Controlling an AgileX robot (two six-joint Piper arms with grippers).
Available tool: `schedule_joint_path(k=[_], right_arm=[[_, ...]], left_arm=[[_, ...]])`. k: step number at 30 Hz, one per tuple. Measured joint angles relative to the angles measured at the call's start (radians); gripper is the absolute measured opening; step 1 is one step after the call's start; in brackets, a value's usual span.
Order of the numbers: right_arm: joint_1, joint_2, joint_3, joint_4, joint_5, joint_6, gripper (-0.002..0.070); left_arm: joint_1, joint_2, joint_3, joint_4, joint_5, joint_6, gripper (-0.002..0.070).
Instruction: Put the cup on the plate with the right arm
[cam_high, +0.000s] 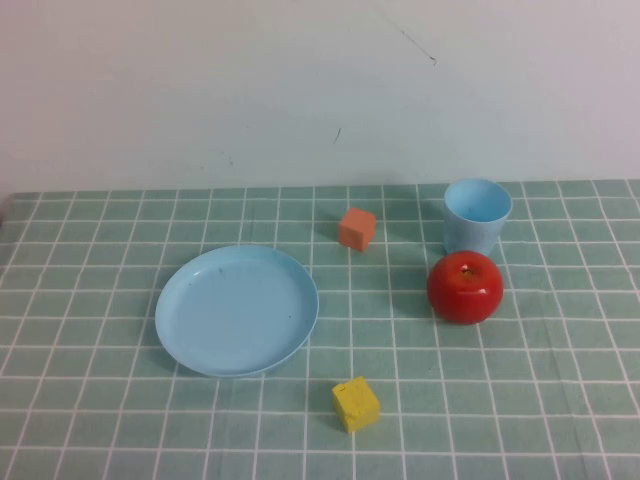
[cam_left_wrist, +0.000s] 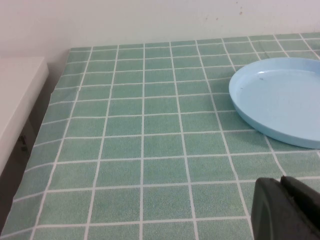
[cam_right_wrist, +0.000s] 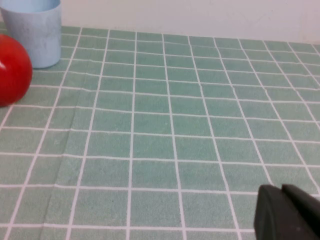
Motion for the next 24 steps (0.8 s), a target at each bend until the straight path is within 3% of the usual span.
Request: schedule_joint_path(k=[18,24], right_arm=[[0.0,0.0,0.0,-0.011,-0.008,0.0,-0.0003],[0.0,0.0,0.002,-0.084,-0.187,0.0,-0.0003]], left_arm=[[0.0,0.0,0.0,0.0,0.0,0.0,-0.0003],[0.0,0.0,0.0,0.0,0.0,0.0,-0.0003]])
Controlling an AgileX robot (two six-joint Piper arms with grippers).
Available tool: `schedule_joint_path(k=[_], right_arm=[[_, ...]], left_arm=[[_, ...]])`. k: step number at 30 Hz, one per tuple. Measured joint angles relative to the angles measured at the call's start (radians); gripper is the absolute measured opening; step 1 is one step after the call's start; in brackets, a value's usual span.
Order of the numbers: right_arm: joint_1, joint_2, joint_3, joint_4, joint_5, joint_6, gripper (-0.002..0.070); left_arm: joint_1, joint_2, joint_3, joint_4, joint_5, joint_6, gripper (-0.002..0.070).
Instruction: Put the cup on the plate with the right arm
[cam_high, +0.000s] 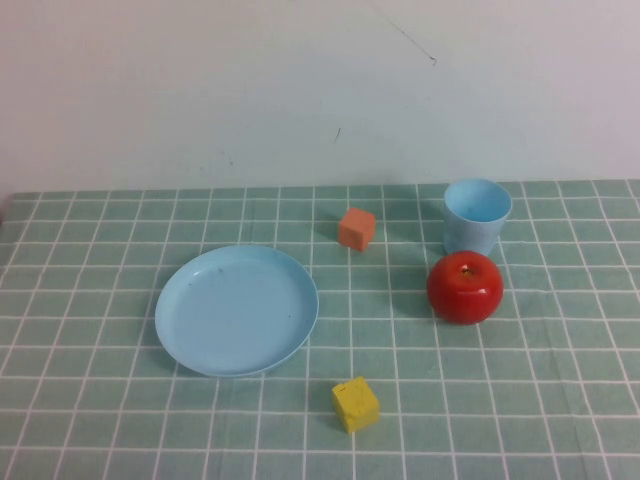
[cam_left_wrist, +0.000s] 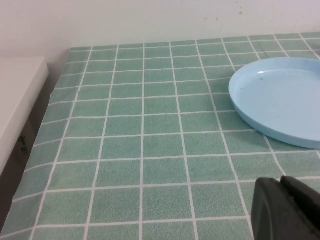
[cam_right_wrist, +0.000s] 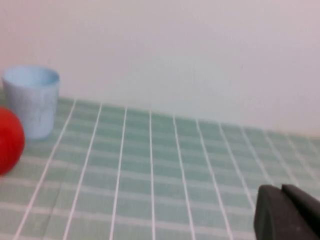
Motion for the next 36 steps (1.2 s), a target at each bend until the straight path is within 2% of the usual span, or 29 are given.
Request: schedule_joint_path(k=[10,16,20,25,29,36], right_arm=[[0.0,0.0,0.0,-0.009,-0.531,0.0,-0.0003],[0.0,0.0,-0.004,0.145,-0.704,-0.062,-0.0003],[0.0,0.0,-0.125,0.271,-0.544,-0.133,-0.0003],[0.0,0.031,-0.386,0.303,-0.246,-0.31,-0.0003],[0.0,0.162,-0.605,0.303,-0.029,-0.384,-0.0003],[0.0,0.511,-0.871,0.309,0.307,-0.405,-0.0003]], left_arm=[[0.0,0.0,0.0,0.0,0.0,-0.002,-0.0003],[0.0,0.0,0.0,0.0,0.0,-0.002,-0.0003],[0.0,0.0,0.0,0.0,0.0,-0.002,-0.0003],[0.0,0.0,0.0,0.0,0.0,-0.002,-0.0003],[0.0,0.0,0.0,0.0,0.0,-0.002,-0.0003],[0.0,0.0,0.0,0.0,0.0,-0.002,-0.0003]])
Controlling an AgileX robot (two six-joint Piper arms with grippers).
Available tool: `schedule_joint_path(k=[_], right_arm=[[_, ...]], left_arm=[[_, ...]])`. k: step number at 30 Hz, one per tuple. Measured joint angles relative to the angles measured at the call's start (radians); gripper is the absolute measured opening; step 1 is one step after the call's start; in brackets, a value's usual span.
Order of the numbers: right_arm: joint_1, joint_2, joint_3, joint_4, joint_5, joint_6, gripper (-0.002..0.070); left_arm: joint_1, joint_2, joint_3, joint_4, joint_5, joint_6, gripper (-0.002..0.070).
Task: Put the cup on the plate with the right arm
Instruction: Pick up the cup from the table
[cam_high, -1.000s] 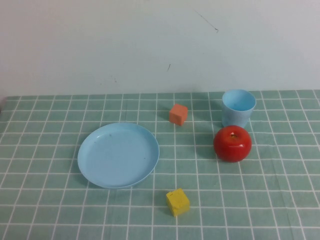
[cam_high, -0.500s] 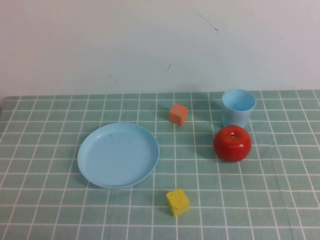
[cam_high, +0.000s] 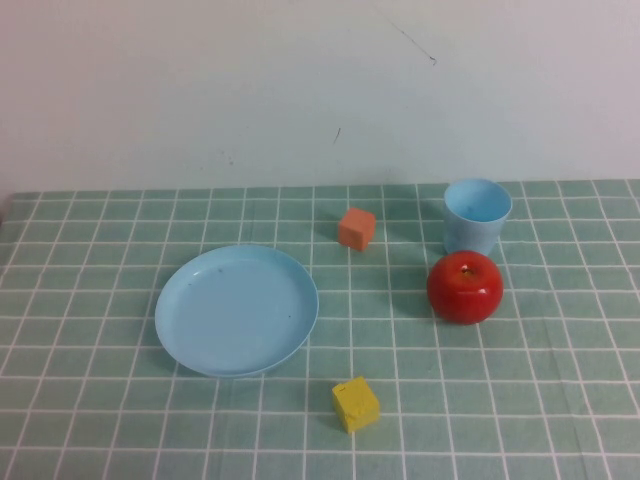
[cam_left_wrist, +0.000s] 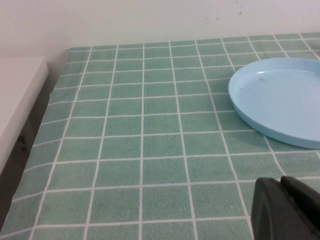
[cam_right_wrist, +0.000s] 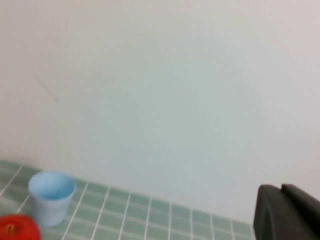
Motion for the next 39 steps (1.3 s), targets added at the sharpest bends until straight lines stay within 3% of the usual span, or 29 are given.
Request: schedule_joint_path(k=[7,14,25,27,29,32,34,39], right_arm=[[0.0,0.318,-0.079,0.16,0.136,-0.203,-0.0003],[0.0,0.598,-0.11,0.433,0.174,-0.47,-0.0003],[0.002,1.047,-0.462,0.493,0.355,-0.53,0.0001],[0.002,1.123,-0.521,0.502,0.355,-0.545,0.0048],[0.002,1.193,-0.566,0.52,0.355,-0.556,0.0147],[0.002,1.286,-0.639,0.559,0.331,-0.562,0.0381],[0.002,1.355,-0.698,0.577,0.317,-0.564,0.0485],[0.009,1.534,-0.851,0.634,0.342,-0.564,0.0524]], left_arm=[[0.0,0.0,0.0,0.0,0.0,0.002,-0.0003],[0.0,0.0,0.0,0.0,0.0,0.002,-0.0003],[0.0,0.0,0.0,0.0,0.0,0.002,-0.0003],[0.0,0.0,0.0,0.0,0.0,0.002,-0.0003],[0.0,0.0,0.0,0.0,0.0,0.002,-0.0003],[0.0,0.0,0.0,0.0,0.0,0.002,-0.0003],[0.0,0.0,0.0,0.0,0.0,0.002,-0.0003],[0.0,0.0,0.0,0.0,0.0,0.002,-0.0003]])
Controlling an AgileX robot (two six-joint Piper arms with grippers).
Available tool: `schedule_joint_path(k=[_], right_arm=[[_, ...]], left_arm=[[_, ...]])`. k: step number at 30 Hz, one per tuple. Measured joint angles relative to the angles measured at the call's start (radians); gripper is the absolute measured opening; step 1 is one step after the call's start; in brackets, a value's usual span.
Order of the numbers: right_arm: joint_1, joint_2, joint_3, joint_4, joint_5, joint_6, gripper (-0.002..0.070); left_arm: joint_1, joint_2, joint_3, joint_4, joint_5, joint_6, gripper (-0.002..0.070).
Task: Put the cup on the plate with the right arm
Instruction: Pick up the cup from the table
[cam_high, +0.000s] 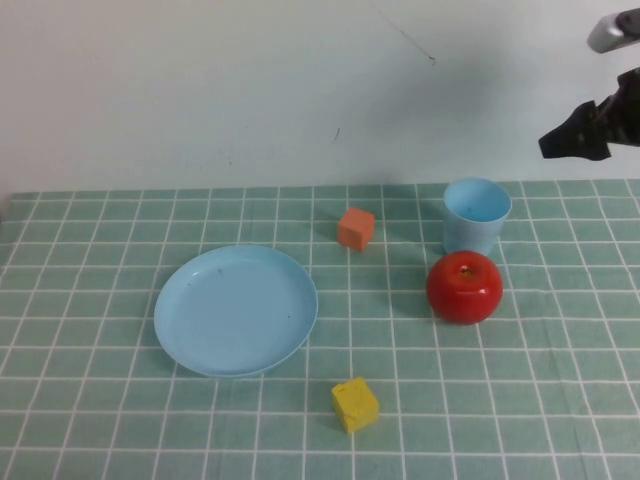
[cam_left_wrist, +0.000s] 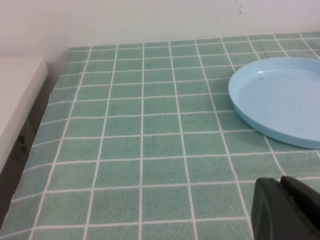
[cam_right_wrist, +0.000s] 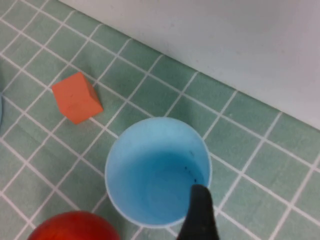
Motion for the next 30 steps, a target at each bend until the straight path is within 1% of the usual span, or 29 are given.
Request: schedule_joint_path(k=[4,8,15,17,20,21,22,25,26,28,30], right_arm=[[0.027,0.129,-0.11,0.019,0.034,0.0,0.0524],[0.07,0.222,-0.177,0.019,0.044,0.0,0.0524],[0.133,0.313,-0.253,-0.09,0.031,-0.004,0.052],[0.134,0.323,-0.257,-0.115,0.031,0.0,0.0503],[0.134,0.332,-0.261,-0.137,0.031,0.004,0.0435],[0.134,0.332,-0.261,-0.139,0.031,0.004,0.0395],[0.134,0.333,-0.263,-0.142,0.032,0.007,0.034],[0.134,0.334,-0.279,-0.134,0.066,0.009,0.0124],[0.134,0.336,-0.288,-0.126,0.081,0.011,0.0088],[0.136,0.336,-0.317,-0.098,0.124,0.011,0.0045],[0.145,0.336,-0.357,-0.085,0.158,0.013,0.0038]], left_arm=[[0.0,0.0,0.0,0.0,0.0,-0.002,-0.0003],[0.0,0.0,0.0,0.0,0.0,-0.002,-0.0003],[0.0,0.0,0.0,0.0,0.0,-0.002,-0.0003],[0.0,0.0,0.0,0.0,0.0,-0.002,-0.0003],[0.0,0.0,0.0,0.0,0.0,-0.002,-0.0003],[0.0,0.0,0.0,0.0,0.0,-0.002,-0.0003],[0.0,0.0,0.0,0.0,0.0,-0.002,-0.0003],[0.0,0.0,0.0,0.0,0.0,-0.002,-0.0003],[0.0,0.0,0.0,0.0,0.0,-0.002,-0.0003],[0.0,0.0,0.0,0.0,0.0,-0.002,-0.0003],[0.0,0.0,0.0,0.0,0.0,-0.002,-0.0003]])
